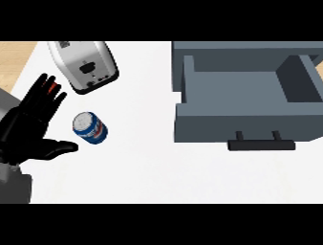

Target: Pick up the can, place it into the drawer and close the drawer

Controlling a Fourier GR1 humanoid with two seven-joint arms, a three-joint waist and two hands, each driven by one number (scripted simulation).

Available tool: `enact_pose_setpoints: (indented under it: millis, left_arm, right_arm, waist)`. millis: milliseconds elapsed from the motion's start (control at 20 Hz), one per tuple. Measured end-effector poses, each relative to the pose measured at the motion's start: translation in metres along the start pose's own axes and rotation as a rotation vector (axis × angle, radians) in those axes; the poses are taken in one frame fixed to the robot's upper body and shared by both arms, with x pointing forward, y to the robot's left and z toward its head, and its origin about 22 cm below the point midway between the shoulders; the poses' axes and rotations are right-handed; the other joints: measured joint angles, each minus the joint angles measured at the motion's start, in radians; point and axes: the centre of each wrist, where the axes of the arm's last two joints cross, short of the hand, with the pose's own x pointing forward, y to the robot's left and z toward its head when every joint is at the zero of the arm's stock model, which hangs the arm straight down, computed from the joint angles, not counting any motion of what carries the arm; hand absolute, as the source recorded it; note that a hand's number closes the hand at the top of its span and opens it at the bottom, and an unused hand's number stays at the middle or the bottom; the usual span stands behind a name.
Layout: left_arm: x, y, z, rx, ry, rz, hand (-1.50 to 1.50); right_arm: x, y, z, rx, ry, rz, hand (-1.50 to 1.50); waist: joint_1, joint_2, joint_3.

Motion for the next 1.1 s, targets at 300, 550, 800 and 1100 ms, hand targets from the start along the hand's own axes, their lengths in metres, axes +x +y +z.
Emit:
enact_pose_setpoints:
  millis: [300, 550, 800, 1100]
  left_arm:
    - [-0.034, 0.006, -0.008, 0.032, 0.021, -0.033, -1.50]
    - [-0.067, 0.013, -0.012, 0.078, 0.022, -0.043, -1.50]
    - [-0.086, 0.029, -0.015, 0.119, 0.018, -0.048, -1.50]
    - [-0.115, 0.054, -0.010, 0.158, 0.033, -0.060, -1.50]
  right_arm:
    - [0.001, -0.008, 0.002, 0.002, -0.004, 0.000, -1.50]
    - [0.004, -0.013, 0.003, 0.003, -0.005, -0.003, -1.50]
    - [0.007, -0.015, 0.004, 0.009, -0.007, -0.001, -1.50]
    - [0.010, -0.016, 0.011, 0.007, -0.009, 0.001, -1.50]
  waist:
    - [0.001, 0.000, 0.000]
    - [0.001, 0.000, 0.000]
    - [0.000, 0.000, 0.000]
    - [0.000, 0.000, 0.000]
